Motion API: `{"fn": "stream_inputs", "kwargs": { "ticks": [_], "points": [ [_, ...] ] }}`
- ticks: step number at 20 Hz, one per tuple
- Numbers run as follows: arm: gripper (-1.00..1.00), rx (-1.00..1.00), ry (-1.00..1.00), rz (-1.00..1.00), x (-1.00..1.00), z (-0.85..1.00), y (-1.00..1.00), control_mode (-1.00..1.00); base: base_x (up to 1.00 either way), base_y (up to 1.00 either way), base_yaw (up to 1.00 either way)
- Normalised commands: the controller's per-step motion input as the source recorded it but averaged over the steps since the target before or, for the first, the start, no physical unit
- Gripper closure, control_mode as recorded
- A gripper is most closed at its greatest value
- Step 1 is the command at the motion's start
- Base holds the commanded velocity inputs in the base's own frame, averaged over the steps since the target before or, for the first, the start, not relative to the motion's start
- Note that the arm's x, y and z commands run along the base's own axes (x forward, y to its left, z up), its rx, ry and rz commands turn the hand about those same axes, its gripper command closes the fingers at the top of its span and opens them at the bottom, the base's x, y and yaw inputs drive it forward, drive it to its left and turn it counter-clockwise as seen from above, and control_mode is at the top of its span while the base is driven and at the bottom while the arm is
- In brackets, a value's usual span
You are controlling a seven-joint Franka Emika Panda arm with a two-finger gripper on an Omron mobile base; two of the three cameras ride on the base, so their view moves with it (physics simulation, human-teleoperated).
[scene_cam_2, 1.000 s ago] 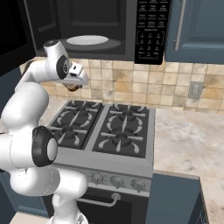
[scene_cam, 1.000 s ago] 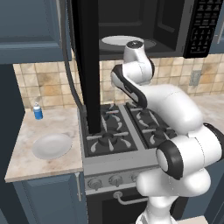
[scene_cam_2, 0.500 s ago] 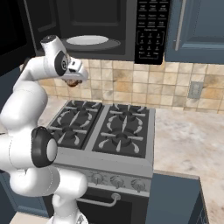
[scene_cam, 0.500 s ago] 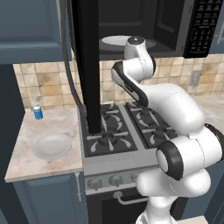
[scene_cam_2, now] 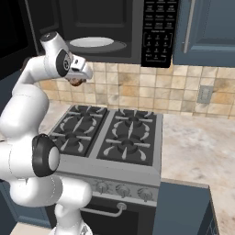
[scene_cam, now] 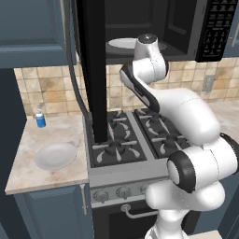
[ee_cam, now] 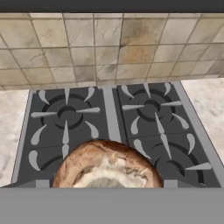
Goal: Pick the mushroom from the counter and place it in the microwave. Then turn on the microwave.
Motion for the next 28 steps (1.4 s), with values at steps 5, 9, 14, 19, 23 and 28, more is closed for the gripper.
{"fn": "stream_inputs", "kwargs": {
  "ticks": [5, 9, 14, 19, 23, 28],
  "points": [
    [1.00, 0.00, -0.03, 0.00, 0.00, 0.25, -0.04, -1.00, 0.00, 0.00, 0.00],
    [1.00, 0.00, -0.02, 0.00, 0.00, 0.24, 0.00, -1.00, 0.00, 0.00, 0.00],
    [1.00, 0.00, -0.03, 0.00, -0.02, 0.20, 0.00, -1.00, 0.00, 0.00, 0.00],
    [1.00, -0.02, -0.07, 0.00, -0.01, 0.11, -0.03, -1.00, 0.00, 0.00, 0.00],
    [1.00, -0.04, -0.09, 0.00, -0.04, 0.04, -0.05, -1.00, 0.00, 0.00, 0.00],
    [1.00, -0.04, -0.09, 0.00, -0.07, 0.03, -0.04, -1.00, 0.00, 0.00, 0.00]
  ]
}}
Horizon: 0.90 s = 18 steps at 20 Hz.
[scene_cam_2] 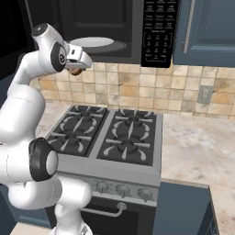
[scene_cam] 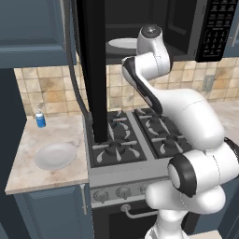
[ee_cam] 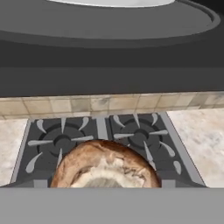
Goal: Pick the mushroom from the counter and place it in the microwave. Then turn on the microwave.
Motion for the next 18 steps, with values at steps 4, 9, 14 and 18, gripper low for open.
{"fn": "stream_inputs", "kwargs": {
  "ticks": [4, 9, 14, 18],
  "points": [
    [1.00, -0.02, -0.06, 0.00, -0.12, 0.14, -0.03, -1.00, 0.00, 0.00, 0.00],
    [1.00, -0.01, -0.03, 0.00, -0.11, 0.24, -0.03, -1.00, 0.00, 0.00, 0.00],
    [1.00, -0.01, -0.01, 0.00, -0.04, 0.23, -0.03, -1.00, 0.00, 0.00, 0.00],
    [1.00, -0.02, -0.05, 0.00, -0.06, 0.15, -0.03, -1.00, 0.00, 0.00, 0.00]
  ]
}}
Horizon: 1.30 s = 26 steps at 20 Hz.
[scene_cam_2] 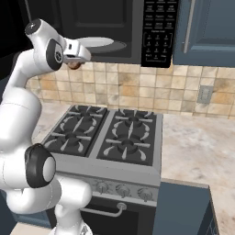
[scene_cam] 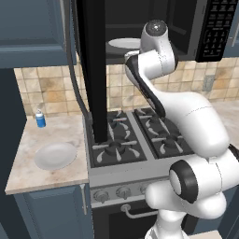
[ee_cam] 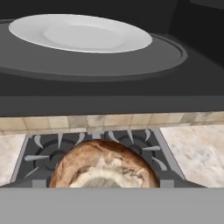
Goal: Pick the mushroom from the counter and place it in the microwave. Then turn on the microwave.
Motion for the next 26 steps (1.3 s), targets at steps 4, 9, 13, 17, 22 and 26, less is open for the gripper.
{"fn": "stream_inputs", "kwargs": {
  "ticks": [4, 9, 13, 17, 22, 26],
  "points": [
    [1.00, -0.03, -0.06, 0.00, -0.02, 0.15, 0.00, -1.00, 0.00, 0.00, 0.00],
    [1.00, -0.04, -0.08, 0.00, 0.00, 0.09, 0.00, -1.00, 0.00, 0.00, 0.00],
    [1.00, -0.03, -0.05, 0.00, 0.00, 0.14, 0.00, -1.00, 0.00, 0.00, 0.00],
    [1.00, -0.03, -0.05, 0.00, 0.00, 0.15, 0.00, -1.00, 0.00, 0.00, 0.00],
    [1.00, -0.02, -0.03, 0.00, 0.00, 0.16, 0.00, -1.00, 0.00, 0.00, 0.00],
    [1.00, 0.00, 0.00, 0.00, 0.05, 0.11, 0.00, -1.00, 0.00, 0.00, 0.00]
  ]
}}
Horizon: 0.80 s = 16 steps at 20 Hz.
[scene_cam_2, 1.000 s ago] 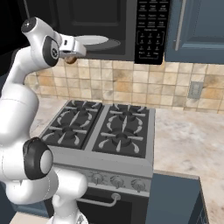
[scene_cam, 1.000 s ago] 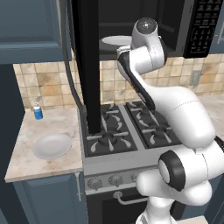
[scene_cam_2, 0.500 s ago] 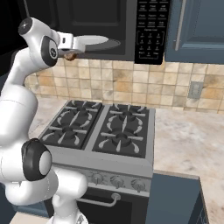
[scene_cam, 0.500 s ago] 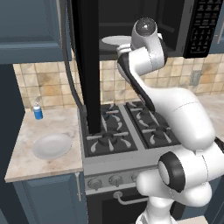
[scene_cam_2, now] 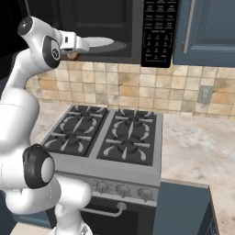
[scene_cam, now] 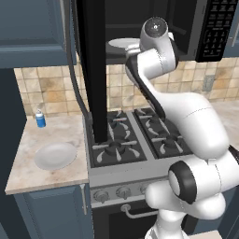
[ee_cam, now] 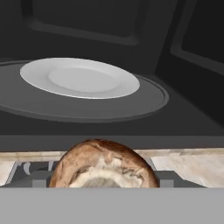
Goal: Pick the mushroom from the counter and place it in the microwave. Then turn on the microwave.
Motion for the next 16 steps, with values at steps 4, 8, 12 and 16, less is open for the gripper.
{"fn": "stream_inputs", "kwargs": {
  "ticks": [4, 8, 12, 16],
  "points": [
    [1.00, 0.00, 0.00, 0.00, 0.07, 0.07, 0.00, -1.00, 0.00, 0.00, 0.00],
    [1.00, 0.00, 0.00, 0.00, 0.13, 0.06, 0.00, -1.00, 0.00, 0.00, 0.00],
    [1.00, 0.00, 0.00, 0.00, 0.19, 0.03, 0.00, -1.00, 0.00, 0.00, 0.00],
    [1.00, 0.00, 0.00, 0.00, 0.22, 0.02, 0.00, -1.00, 0.00, 0.00, 0.00]
  ]
}}
